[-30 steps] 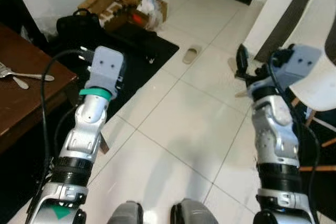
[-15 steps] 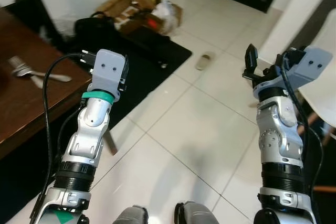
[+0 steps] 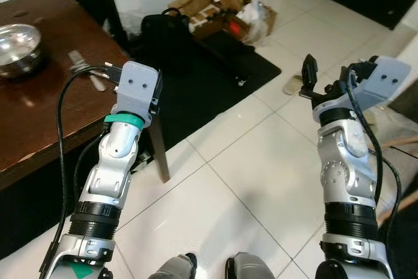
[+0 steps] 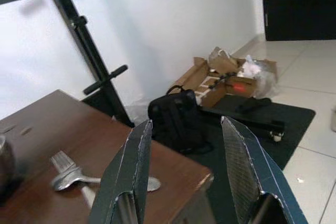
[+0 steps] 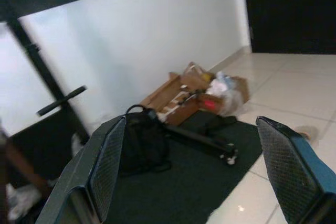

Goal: Setting the table

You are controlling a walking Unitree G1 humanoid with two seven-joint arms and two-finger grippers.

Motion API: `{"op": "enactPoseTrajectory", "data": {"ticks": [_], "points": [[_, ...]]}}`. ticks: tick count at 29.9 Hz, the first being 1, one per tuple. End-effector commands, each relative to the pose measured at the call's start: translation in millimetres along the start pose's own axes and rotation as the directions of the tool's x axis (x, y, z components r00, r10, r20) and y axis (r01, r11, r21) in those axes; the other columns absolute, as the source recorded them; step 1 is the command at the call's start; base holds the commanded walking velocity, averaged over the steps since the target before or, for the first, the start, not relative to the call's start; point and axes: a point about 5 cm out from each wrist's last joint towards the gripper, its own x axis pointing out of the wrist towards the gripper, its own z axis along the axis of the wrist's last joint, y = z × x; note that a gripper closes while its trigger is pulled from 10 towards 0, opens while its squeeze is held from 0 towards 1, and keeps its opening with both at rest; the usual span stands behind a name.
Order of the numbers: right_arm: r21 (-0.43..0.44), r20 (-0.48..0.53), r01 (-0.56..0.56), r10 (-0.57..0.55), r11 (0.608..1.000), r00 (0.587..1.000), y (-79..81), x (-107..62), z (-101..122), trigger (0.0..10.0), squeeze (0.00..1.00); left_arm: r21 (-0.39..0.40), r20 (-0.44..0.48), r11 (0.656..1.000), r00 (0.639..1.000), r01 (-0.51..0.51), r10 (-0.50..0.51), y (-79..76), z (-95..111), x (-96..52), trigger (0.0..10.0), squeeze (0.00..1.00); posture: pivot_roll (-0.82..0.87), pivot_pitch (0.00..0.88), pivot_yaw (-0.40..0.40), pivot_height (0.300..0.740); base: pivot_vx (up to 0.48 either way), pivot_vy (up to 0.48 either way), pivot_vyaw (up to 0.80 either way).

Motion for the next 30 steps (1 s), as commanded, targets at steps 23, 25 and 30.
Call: {"op": "enactPoseTrajectory", "data": {"ticks": [23,25,30], "points": [[0.002,0.011,-0.002,0.002,1.000,1.000,-0.1,-0.7,1.3,10.0,0.00,0.017,-0.029,1.000,0.999,0.015,-0.015,-3.3,-1.8,3.1,10.0,0.00,-0.04,0.000,0.025,0.740,0.000,0.000,0.79],[0.001,0.011,-0.002,0.002,1.000,1.000,0.3,-0.3,1.3,10.0,0.00,0.018,-0.029,1.000,0.999,0.014,-0.014,-3.1,-1.5,3.9,10.0,0.00,-0.04,0.000,0.025,0.740,0.000,0.000,0.79],[0.004,0.015,0.013,-0.014,1.000,1.000,-1.2,0.2,1.4,10.0,0.00,0.024,-0.024,1.000,1.000,0.013,-0.013,-4.7,-0.7,5.6,10.0,0.00,-0.04,0.000,0.026,0.740,0.112,0.000,0.34]]}}
